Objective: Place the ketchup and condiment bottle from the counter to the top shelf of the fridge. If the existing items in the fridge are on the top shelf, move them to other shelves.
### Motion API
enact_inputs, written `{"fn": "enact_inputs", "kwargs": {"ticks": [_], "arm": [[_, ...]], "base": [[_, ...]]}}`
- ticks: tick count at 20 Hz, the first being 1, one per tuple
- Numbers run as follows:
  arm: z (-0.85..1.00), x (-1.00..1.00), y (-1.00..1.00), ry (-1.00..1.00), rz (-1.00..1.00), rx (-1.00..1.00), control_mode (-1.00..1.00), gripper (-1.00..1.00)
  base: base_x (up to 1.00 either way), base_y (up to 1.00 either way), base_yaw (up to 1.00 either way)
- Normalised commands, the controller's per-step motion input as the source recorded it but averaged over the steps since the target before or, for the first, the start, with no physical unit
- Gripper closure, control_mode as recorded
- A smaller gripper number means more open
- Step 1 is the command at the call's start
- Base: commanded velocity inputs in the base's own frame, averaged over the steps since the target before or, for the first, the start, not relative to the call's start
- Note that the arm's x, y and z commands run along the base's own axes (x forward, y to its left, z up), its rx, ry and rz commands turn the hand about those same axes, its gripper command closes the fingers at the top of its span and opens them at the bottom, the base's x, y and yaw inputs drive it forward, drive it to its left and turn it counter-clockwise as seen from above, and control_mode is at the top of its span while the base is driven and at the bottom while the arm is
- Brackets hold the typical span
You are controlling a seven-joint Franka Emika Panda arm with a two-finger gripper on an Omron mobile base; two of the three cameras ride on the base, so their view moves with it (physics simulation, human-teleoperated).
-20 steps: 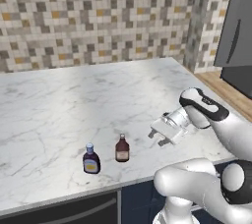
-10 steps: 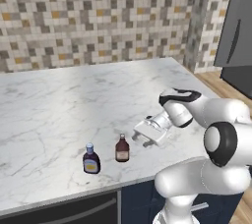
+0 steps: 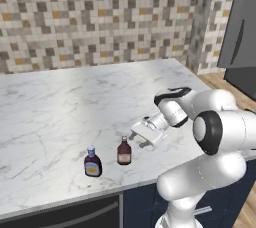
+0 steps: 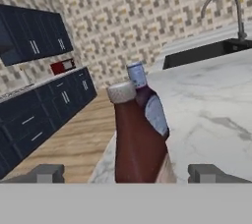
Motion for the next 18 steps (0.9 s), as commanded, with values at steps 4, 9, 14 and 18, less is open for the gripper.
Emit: {"fn": "enact_inputs", "kwargs": {"ticks": [4,9,14,18], "arm": [[-0.16,-0.04,0.0,-0.11,-0.16,0.0,-1.0,-1.0],[-0.04,-0.12,0.0,-0.13,-0.16,0.0,-1.0,-1.0],[0.0,-0.28,0.06,-0.07,-0.07,0.0,-1.0,-1.0],[0.0,-0.01,0.04,0.0,-0.04,0.0,-1.0,-1.0]], "base": [[0.0,0.0,0.0],[0.0,0.0,0.0],[0.0,0.0,0.0],[0.0,0.0,0.0]]}}
